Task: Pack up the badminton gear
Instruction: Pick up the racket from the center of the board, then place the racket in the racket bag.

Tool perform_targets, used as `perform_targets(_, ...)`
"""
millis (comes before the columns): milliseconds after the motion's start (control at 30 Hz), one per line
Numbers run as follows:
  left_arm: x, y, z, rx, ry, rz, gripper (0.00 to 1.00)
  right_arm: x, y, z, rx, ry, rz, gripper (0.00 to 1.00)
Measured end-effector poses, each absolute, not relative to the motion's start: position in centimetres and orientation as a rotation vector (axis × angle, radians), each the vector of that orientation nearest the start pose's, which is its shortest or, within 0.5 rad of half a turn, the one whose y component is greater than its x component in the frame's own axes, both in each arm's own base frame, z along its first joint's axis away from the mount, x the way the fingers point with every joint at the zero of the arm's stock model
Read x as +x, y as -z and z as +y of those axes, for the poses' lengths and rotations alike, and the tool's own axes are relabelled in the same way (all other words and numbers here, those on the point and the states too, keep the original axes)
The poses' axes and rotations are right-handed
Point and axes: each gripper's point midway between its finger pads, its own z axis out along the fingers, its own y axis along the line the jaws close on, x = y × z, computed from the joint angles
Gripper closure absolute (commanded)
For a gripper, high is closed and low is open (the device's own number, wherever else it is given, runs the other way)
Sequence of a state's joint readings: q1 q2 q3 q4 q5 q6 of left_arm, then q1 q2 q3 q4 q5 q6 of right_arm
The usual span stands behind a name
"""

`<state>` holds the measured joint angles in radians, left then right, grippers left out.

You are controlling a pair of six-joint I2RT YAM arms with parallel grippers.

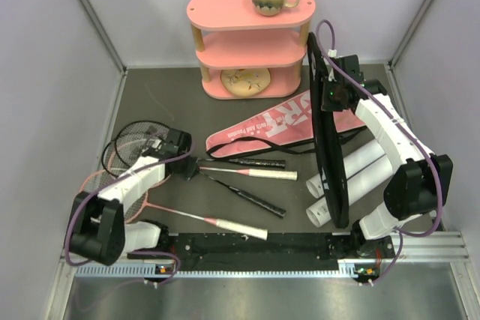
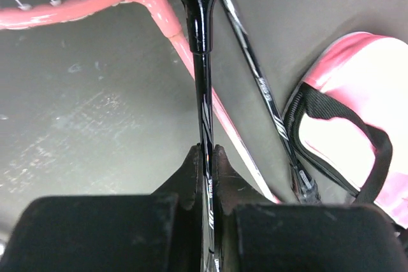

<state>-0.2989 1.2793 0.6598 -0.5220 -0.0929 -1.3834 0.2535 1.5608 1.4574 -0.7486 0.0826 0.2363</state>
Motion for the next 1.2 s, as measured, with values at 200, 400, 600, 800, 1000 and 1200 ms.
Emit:
perform_targets(200,25.8,-10.0,-9.0,-1.143,0.387,2.284,1.00,39.5,-19.7,9.0,0.093,-0.088,2.397,1.00)
perform_targets(400,27.2,-20.4,-11.4,-0.707,0.446,2.264,1.00,40.6,-19.5,8.4,0.198,-0.044,2.341,1.00)
perform_targets(600,28.2,-29.6,-25.3,-0.051,0.570,2.313,1.00,41.4,-20.0,8.6,0.286,-0.011,2.272,1.00)
perform_targets(800,24.6,-24.1,-32.6,0.420,0.514,2.509,1.00,42.6,-19.6,9.1,0.299,0.062,2.217,1.00)
perform_targets(1000,23.2,-19.3,-32.8,0.541,0.345,2.637,1.00,42.0,-16.3,9.4,0.308,0.097,2.277,1.00)
perform_targets(1200,21.7,-18.2,-32.3,0.543,0.233,2.648,1.00,41.9,-16.0,9.6,0.392,0.066,2.269,1.00)
